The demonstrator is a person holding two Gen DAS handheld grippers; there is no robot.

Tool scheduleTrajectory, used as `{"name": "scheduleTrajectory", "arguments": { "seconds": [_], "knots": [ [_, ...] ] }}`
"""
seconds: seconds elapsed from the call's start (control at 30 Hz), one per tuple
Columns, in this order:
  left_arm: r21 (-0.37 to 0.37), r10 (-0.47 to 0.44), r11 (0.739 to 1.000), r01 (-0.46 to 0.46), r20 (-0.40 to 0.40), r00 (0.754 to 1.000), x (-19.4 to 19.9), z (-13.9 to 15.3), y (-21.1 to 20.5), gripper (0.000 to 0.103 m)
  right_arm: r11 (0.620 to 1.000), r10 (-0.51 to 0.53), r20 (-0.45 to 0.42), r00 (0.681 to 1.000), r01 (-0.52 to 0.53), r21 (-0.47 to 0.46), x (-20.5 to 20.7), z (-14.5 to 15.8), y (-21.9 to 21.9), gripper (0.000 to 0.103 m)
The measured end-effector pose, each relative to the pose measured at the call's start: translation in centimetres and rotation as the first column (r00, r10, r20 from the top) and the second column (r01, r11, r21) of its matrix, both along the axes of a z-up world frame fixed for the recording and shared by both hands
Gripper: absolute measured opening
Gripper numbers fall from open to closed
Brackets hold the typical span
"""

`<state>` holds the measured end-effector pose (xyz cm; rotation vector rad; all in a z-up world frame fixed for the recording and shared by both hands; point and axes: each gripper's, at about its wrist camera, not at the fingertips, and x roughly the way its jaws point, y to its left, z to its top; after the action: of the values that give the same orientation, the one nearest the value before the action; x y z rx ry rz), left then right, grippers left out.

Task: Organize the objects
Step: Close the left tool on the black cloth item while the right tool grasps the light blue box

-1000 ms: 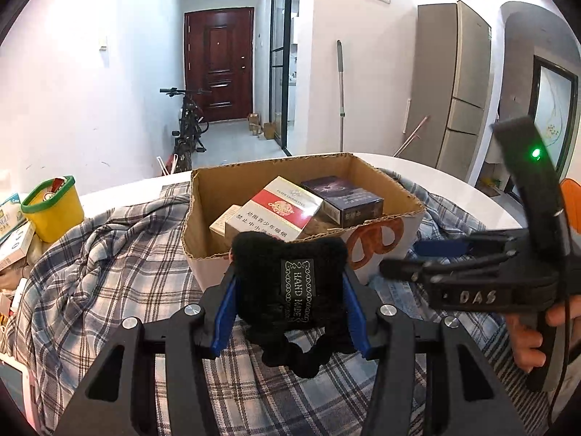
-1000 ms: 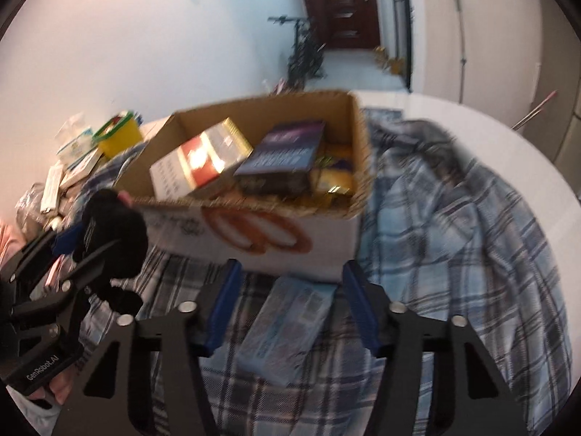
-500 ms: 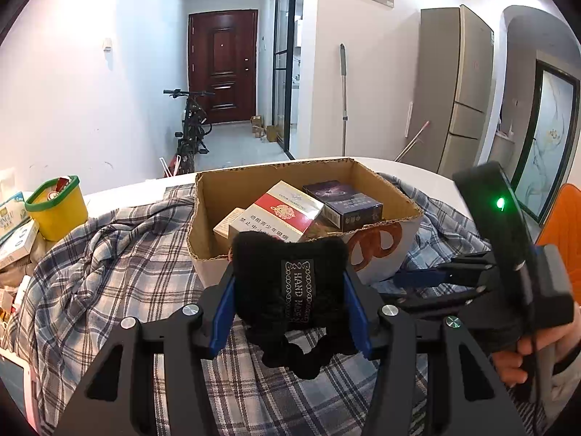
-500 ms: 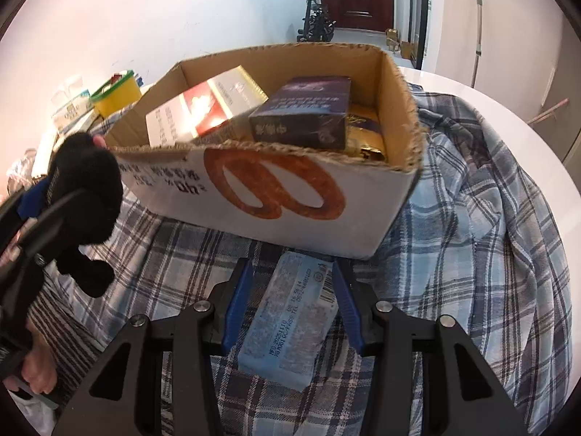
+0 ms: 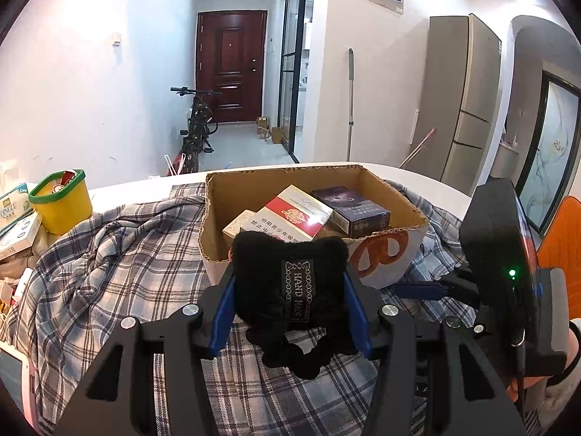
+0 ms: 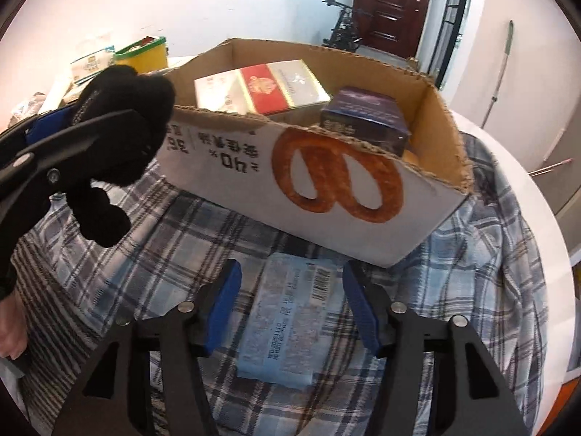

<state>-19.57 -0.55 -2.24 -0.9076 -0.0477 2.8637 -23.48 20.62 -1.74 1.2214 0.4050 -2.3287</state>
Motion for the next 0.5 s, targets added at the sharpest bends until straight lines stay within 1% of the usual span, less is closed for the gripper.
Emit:
{"name": "scheduleTrajectory", "arguments": {
  "seconds": [0.17, 0.2, 0.23, 0.27, 0.37, 0.5],
  "knots": [
    [0.002, 0.002, 1.0, -0.002, 0.005, 1.0, -0.1, -0.1, -0.1, 0.056, 1.0, 0.005, 0.055, 0.998, -0.005, 0.009, -0.3, -1.0, -0.1, 0.058],
    [0.002, 0.002, 1.0, -0.002, 0.007, 1.0, -0.1, -0.1, -0.1, 0.056, 1.0, 0.004, 0.063, 0.998, -0.005, 0.017, -0.4, -1.3, -0.1, 0.055],
    [0.003, 0.001, 1.0, -0.001, 0.008, 1.0, -0.1, -0.1, -0.1, 0.056, 1.0, 0.005, 0.068, 0.998, -0.007, 0.024, -0.5, -1.6, -0.2, 0.05],
    [0.002, 0.001, 1.0, -0.001, 0.009, 1.0, -0.1, -0.1, 0.0, 0.056, 1.0, 0.007, 0.074, 0.997, -0.009, 0.027, -0.5, -1.8, -0.2, 0.041],
    [0.0, -0.003, 1.0, 0.003, 0.01, 1.0, -0.1, -0.2, 0.1, 0.056, 1.0, 0.009, 0.083, 0.997, -0.01, 0.011, -0.7, -2.0, -0.1, 0.037],
    [-0.006, -0.005, 1.0, 0.005, 0.004, 1.0, 0.0, -0.1, 0.3, 0.056, 1.0, 0.004, 0.078, 0.997, -0.005, 0.007, -0.7, -1.9, 0.2, 0.037]
  ]
}}
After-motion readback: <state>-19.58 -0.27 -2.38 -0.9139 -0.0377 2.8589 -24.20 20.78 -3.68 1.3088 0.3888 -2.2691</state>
